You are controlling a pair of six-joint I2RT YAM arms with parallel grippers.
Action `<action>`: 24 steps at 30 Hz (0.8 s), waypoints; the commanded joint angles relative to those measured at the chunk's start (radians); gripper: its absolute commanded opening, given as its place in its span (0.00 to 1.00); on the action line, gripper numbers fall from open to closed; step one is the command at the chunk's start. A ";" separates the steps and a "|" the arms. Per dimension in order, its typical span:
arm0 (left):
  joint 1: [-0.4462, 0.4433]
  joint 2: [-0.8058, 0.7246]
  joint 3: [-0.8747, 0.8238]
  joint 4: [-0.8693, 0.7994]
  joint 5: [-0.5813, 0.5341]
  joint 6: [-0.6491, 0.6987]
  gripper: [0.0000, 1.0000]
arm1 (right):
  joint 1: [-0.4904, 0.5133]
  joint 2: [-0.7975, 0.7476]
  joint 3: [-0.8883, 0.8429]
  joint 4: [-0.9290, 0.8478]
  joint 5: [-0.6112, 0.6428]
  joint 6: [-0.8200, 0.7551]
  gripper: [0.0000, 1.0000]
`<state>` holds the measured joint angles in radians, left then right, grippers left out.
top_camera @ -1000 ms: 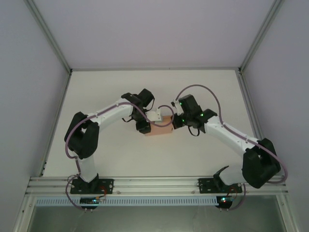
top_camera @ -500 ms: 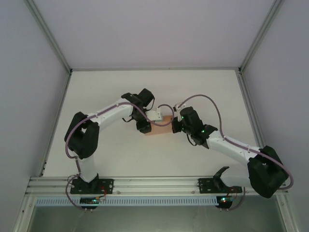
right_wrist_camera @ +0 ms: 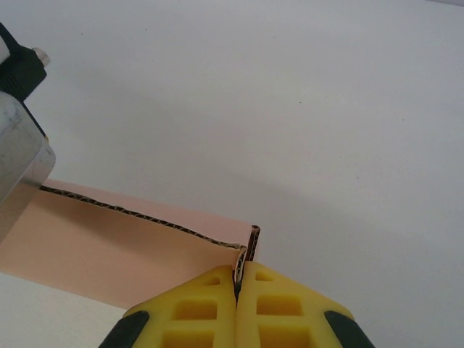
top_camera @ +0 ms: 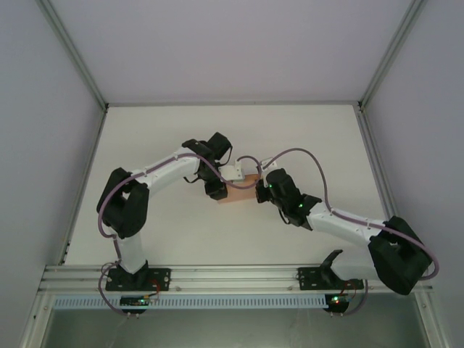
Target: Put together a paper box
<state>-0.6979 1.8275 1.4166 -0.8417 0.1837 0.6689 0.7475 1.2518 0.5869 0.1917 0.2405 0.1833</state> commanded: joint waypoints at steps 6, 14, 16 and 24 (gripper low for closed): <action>-0.006 -0.066 0.004 0.062 0.040 -0.011 0.68 | 0.019 0.015 0.005 -0.109 -0.038 0.010 0.00; -0.005 -0.206 -0.060 0.134 -0.021 -0.116 1.00 | 0.022 0.020 0.051 -0.176 0.025 0.050 0.00; -0.005 -0.253 -0.096 0.168 -0.085 -0.184 1.00 | 0.024 0.018 0.059 -0.191 0.039 0.088 0.00; -0.033 -0.465 -0.299 0.253 -0.374 -0.551 0.95 | 0.035 0.055 0.138 -0.290 0.093 0.176 0.00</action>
<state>-0.7151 1.4208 1.1614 -0.6224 -0.0814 0.2943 0.7704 1.2785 0.6815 0.0265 0.2996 0.3054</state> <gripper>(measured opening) 0.973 0.044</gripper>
